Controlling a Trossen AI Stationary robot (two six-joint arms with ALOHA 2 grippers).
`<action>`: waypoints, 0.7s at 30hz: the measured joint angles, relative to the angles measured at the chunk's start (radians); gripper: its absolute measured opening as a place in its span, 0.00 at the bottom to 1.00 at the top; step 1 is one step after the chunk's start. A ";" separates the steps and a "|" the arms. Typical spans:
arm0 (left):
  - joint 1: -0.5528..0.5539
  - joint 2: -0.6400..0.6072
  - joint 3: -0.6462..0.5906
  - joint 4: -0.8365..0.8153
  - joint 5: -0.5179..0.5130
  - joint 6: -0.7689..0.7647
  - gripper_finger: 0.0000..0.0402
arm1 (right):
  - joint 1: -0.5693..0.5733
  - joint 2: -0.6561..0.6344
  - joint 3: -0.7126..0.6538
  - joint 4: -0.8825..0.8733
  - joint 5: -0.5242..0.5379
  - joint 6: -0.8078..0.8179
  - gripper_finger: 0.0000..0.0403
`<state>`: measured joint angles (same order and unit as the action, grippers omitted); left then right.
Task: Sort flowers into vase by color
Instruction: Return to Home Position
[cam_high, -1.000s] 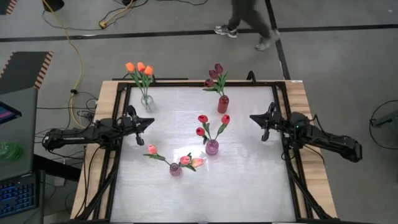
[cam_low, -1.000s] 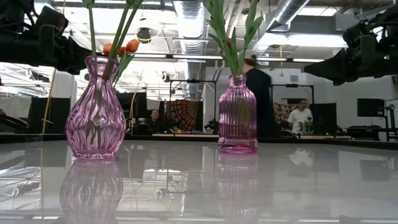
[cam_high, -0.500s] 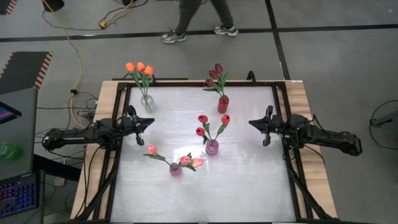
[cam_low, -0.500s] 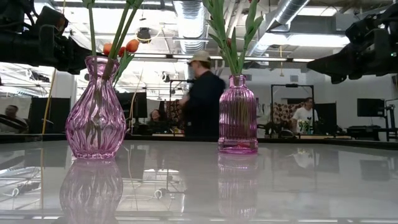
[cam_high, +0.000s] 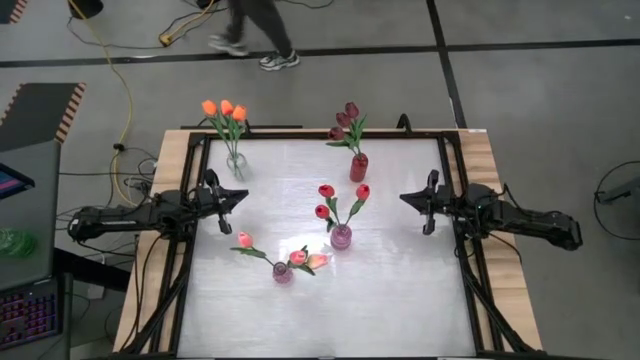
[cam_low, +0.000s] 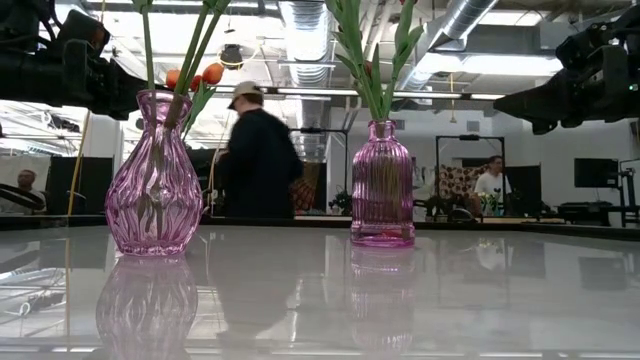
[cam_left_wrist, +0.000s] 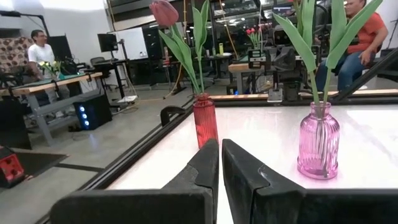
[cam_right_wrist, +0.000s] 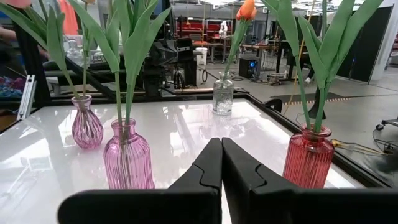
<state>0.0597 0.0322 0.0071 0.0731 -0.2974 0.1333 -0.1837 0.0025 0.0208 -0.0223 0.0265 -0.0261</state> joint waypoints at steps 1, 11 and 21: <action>0.000 0.000 0.000 0.000 0.000 0.001 0.02 | 0.000 0.000 0.000 0.000 0.000 0.000 0.08; 0.000 -0.033 0.000 0.004 -0.002 0.004 0.02 | 0.000 0.000 0.000 0.000 0.000 0.000 0.08; 0.000 -0.031 0.000 0.001 0.002 0.006 0.02 | 0.000 0.000 0.000 0.000 0.000 0.000 0.08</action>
<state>0.0597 0.0017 0.0071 0.0742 -0.2950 0.1397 -0.1837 0.0029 0.0208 -0.0223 0.0269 -0.0259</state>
